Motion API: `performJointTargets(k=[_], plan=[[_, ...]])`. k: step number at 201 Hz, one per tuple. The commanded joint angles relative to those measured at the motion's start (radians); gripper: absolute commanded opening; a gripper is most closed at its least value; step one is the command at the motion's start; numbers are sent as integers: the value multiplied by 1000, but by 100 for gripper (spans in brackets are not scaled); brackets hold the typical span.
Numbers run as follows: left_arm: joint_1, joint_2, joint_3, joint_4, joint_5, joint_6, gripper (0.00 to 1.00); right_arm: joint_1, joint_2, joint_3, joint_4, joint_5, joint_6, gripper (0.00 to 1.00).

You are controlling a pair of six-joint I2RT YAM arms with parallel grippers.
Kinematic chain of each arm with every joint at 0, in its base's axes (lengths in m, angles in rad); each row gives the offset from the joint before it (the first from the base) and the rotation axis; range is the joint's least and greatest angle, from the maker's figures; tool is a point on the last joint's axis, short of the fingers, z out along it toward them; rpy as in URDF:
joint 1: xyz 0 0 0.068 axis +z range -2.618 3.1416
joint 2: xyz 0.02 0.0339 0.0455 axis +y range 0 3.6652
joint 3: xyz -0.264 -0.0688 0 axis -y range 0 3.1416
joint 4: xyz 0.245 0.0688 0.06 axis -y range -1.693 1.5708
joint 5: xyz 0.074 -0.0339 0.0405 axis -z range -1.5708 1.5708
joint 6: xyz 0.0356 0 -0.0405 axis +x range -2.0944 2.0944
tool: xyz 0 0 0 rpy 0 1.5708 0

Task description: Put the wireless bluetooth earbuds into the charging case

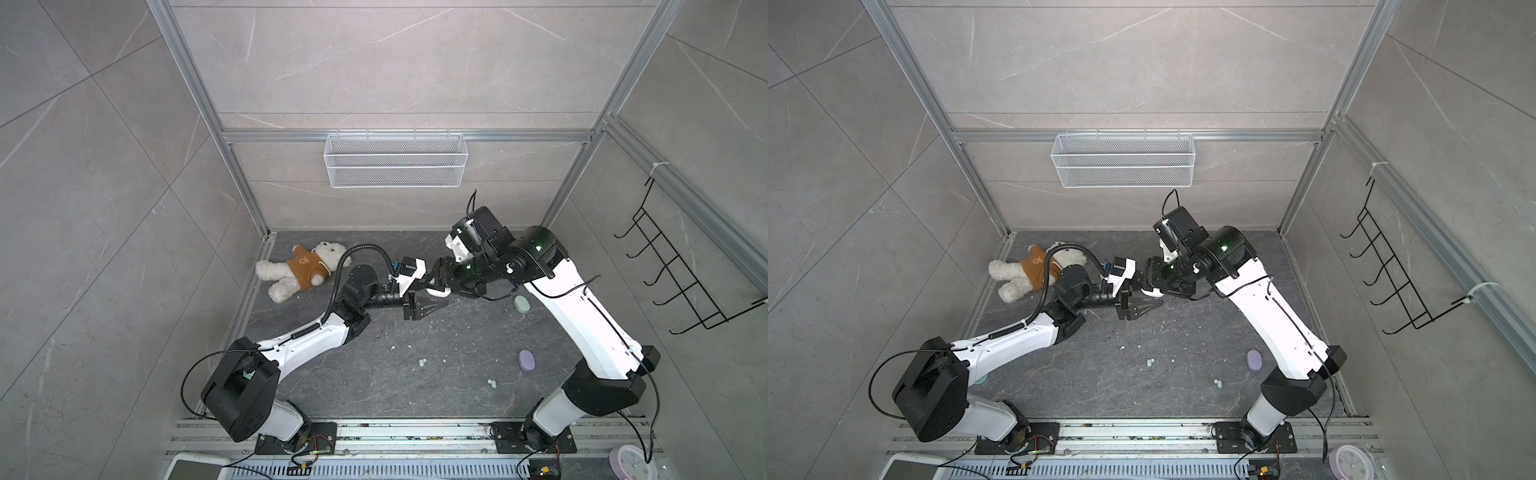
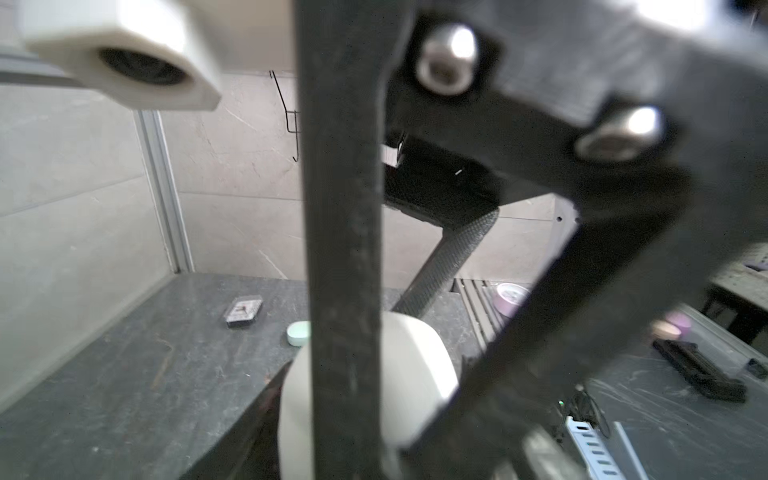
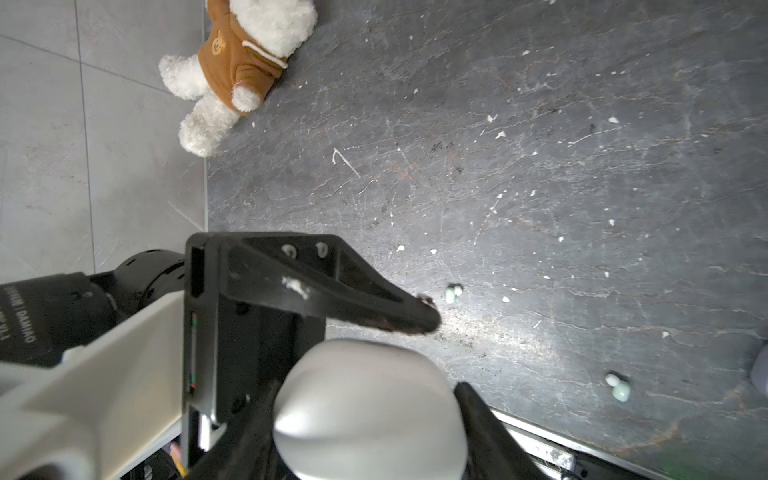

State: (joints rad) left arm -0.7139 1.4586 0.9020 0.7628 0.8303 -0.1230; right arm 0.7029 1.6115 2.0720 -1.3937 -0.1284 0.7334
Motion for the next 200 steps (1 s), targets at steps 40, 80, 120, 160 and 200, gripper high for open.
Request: performJointTargets(k=[40,80,120,160,200], plan=[[-2,-110,-99,-131,-118,37,100,-208,-214,-449,181,69,-22,49],[-2,-185,-159,-226,-199,20,100,-399,-285,-796,395,130,-62,48],[1,-259,-213,-312,-287,28,100,-510,-224,-995,610,230,-100,48],[14,-299,-239,-376,-396,25,100,-583,-103,-1078,761,228,-116,48],[22,-312,-230,-455,-478,41,100,-617,-19,-1115,845,242,-126,47]])
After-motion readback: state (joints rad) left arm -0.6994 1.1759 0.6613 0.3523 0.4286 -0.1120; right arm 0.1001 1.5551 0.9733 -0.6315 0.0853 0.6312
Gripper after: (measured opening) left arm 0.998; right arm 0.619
